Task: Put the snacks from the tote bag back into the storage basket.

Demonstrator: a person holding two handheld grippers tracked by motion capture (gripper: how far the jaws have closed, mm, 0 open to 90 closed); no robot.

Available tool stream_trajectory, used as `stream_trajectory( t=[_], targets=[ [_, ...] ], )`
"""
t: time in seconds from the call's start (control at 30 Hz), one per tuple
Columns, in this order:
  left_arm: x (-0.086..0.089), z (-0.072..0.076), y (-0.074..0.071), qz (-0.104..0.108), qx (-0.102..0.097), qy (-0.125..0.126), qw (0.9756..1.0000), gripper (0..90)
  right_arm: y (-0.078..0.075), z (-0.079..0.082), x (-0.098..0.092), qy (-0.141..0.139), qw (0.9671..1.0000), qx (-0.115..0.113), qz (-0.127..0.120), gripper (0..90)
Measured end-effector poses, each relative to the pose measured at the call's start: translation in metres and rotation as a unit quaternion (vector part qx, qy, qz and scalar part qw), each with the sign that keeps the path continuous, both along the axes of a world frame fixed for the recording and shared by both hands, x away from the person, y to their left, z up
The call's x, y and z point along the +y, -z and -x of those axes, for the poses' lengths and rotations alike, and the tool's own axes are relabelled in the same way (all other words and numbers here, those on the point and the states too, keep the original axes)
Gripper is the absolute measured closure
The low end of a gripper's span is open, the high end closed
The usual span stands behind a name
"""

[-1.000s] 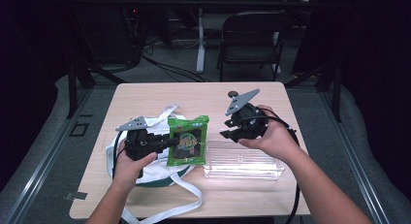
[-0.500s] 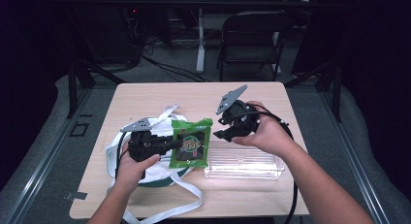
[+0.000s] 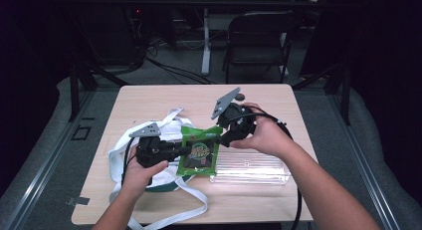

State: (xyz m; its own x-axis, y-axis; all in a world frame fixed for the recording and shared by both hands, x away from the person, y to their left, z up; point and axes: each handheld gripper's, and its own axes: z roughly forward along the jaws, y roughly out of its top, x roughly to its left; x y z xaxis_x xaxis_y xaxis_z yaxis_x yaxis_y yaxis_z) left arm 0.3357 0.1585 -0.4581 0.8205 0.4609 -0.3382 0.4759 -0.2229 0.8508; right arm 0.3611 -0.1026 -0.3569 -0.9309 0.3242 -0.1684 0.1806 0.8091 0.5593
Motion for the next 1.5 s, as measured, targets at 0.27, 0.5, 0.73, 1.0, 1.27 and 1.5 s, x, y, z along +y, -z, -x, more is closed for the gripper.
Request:
stream_trajectory(
  t=[0.27, 0.5, 0.73, 1.0, 1.27, 1.5],
  targets=[
    [-0.005, 0.003, 0.0, 0.0, -0.002, 0.008, 1.0, 72.7, -0.001, 0.002, 0.014, -0.016, 0.9998, -0.007, 0.009, 43.1],
    [-0.01, 0.006, -0.002, -0.001, -0.007, 0.017, 0.9998, 72.7, 0.002, 0.003, 0.025, -0.033, 0.9992, 0.001, 0.023, 43.4],
    [-0.012, 0.008, -0.003, 0.001, -0.011, 0.023, 0.9997, 72.7, 0.005, 0.004, 0.029, -0.043, 0.9982, 0.008, 0.04, 44.9],
    [-0.014, 0.008, -0.003, -0.001, -0.014, 0.026, 0.9996, 72.7, 0.008, 0.004, 0.033, -0.051, 0.9971, 0.023, 0.051, 52.0],
    [-0.015, 0.009, -0.002, 0.0, -0.014, 0.03, 0.9994, 72.8, 0.008, 0.001, 0.034, -0.055, 0.9962, 0.042, 0.052, 62.2],
    [-0.016, 0.01, -0.003, -0.002, -0.017, 0.03, 0.9994, 72.8, 0.007, 0.0, 0.032, -0.06, 0.9954, 0.054, 0.052, 69.0]
  ],
)
